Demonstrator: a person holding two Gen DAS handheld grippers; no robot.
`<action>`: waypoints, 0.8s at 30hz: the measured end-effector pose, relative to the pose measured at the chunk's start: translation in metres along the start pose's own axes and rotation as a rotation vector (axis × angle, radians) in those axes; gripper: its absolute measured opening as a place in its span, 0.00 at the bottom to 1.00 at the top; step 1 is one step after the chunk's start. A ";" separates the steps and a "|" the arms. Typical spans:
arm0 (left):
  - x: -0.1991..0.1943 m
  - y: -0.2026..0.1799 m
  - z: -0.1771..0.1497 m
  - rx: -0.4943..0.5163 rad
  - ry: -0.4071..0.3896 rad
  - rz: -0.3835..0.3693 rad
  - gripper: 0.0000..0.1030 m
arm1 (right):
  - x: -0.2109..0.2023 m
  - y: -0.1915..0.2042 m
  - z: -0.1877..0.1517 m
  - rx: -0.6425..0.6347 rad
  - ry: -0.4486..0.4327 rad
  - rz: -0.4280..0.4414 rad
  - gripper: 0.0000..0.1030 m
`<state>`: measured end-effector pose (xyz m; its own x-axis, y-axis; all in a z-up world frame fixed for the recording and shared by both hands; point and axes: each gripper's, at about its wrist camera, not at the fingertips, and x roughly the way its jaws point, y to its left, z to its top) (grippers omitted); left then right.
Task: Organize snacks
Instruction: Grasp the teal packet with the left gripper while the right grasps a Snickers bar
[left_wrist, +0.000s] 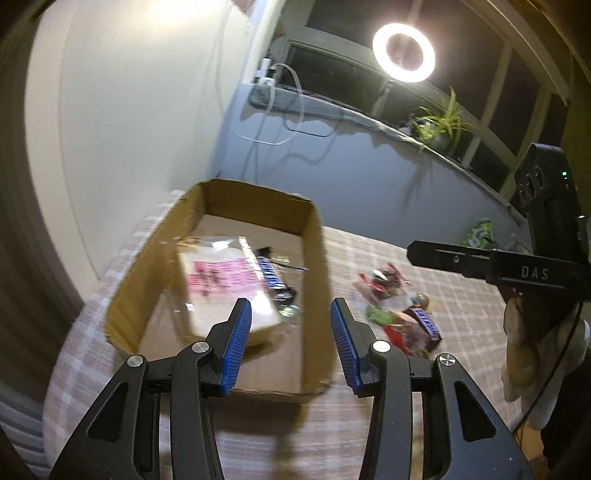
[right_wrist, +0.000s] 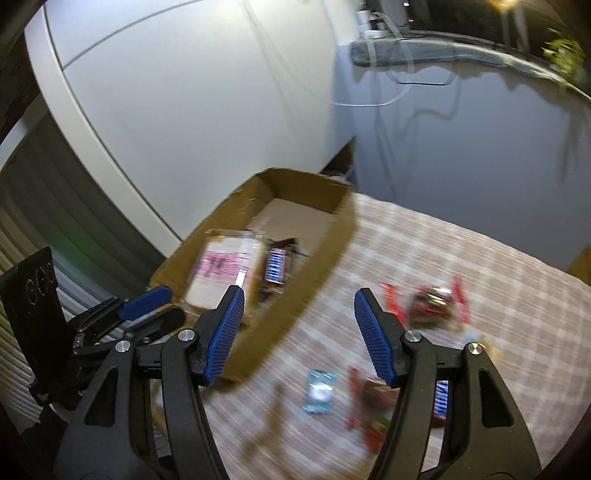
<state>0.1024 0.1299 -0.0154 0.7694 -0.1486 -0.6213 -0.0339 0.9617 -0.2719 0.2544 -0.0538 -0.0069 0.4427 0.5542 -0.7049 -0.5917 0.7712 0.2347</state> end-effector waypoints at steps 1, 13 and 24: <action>0.001 -0.005 -0.001 0.010 0.003 -0.008 0.42 | -0.006 -0.007 -0.003 0.008 -0.006 -0.011 0.63; 0.013 -0.063 -0.023 0.092 0.068 -0.113 0.42 | -0.049 -0.094 -0.048 0.108 0.012 -0.152 0.63; 0.049 -0.090 -0.060 0.136 0.212 -0.091 0.23 | -0.022 -0.119 -0.078 0.126 0.096 -0.123 0.48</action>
<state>0.1050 0.0225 -0.0661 0.6138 -0.2666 -0.7430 0.1260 0.9623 -0.2412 0.2619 -0.1822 -0.0715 0.4366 0.4255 -0.7927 -0.4456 0.8677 0.2203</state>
